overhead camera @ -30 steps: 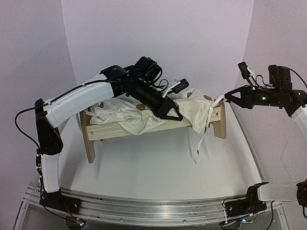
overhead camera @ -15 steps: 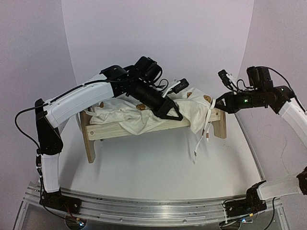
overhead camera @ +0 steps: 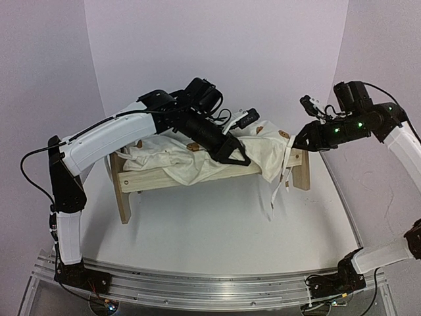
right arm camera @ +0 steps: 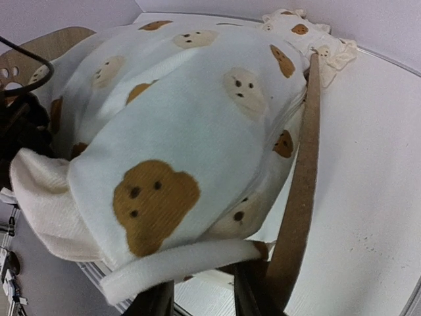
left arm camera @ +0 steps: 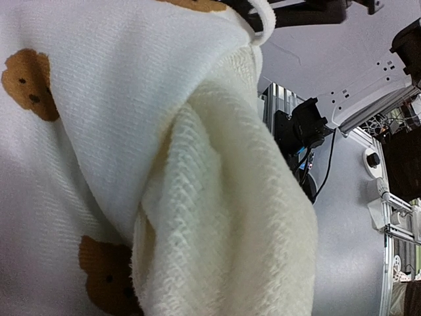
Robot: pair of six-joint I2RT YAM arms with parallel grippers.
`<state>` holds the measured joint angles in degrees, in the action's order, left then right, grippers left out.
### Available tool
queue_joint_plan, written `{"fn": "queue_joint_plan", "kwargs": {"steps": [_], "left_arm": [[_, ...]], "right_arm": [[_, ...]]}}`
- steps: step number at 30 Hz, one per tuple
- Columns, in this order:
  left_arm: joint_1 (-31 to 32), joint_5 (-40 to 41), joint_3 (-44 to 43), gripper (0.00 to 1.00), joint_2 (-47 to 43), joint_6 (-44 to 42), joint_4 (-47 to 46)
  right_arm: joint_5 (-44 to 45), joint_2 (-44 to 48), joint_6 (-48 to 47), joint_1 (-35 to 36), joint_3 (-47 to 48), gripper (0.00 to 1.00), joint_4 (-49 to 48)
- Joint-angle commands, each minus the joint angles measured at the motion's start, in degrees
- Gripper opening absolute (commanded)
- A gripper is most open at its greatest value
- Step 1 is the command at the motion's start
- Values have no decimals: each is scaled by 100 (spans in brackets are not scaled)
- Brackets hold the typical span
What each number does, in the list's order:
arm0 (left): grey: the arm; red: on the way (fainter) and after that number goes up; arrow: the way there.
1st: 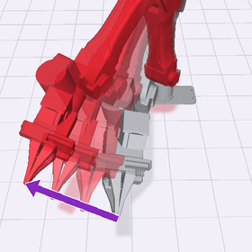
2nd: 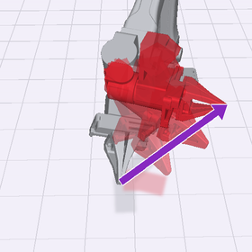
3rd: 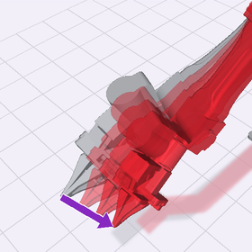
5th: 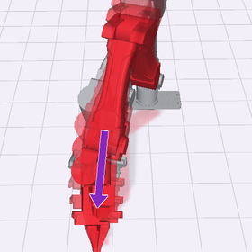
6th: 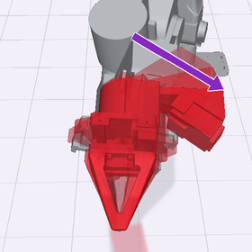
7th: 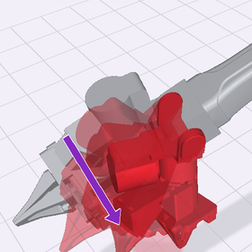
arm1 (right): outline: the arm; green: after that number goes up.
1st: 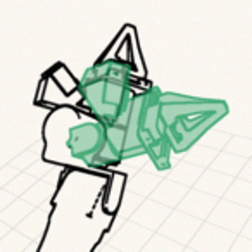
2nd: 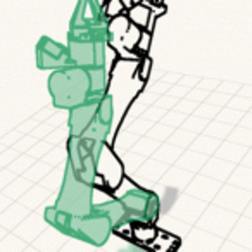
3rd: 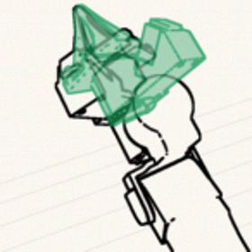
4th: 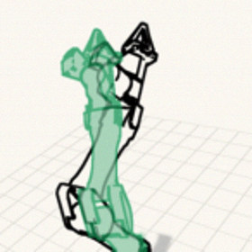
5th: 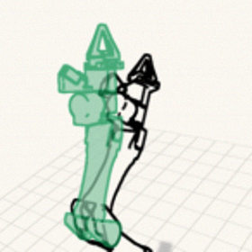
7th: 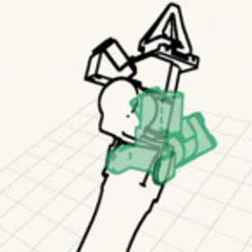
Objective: Set up the pet bed
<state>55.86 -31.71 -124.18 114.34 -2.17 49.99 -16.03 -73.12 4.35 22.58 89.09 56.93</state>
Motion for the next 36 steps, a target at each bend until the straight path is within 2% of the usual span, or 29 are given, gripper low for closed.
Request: {"fn": "queue_joint_plan", "kwargs": {"steps": [1, 3, 6, 12, 18, 22, 29, 33, 36], "left_arm": [[-61, 130, -725, 0, -540, -517, -1242], [-61, 167, -757, 0, -539, -545, -1238], [-60, 194, -785, 0, -539, -548, -1222], [-63, 237, -1076, 0, -498, -318, -1238], [-60, 163, -1395, 0, -432, -114, -1175], [-65, 222, -1525, 0, -434, -32, -1173], [-61, 240, -1552, 0, -477, 158, -1128], [-66, 135, -1335, 0, -534, 406, -1253], [-65, 28, -1350, 0, -514, 515, -1364]], "right_arm": [[182, 286, 413, 4, 658, 47, 572], [140, 385, 504, 1, 788, 58, 667], [196, 596, 648, 1, 724, 63, 695], [1894, 1471, 737, 1, -263, 65, 392], [2343, 2075, 1141, -40, -1824, 66, -176], [2125, 2504, 1248, -242, -2967, 66, -838], [1275, 3790, 826, -295, -5668, 65, -4121], [753, 3570, 847, -245, -6885, 61, -6711], [995, 3071, 642, 50, -7442, 58, -8541]]}}
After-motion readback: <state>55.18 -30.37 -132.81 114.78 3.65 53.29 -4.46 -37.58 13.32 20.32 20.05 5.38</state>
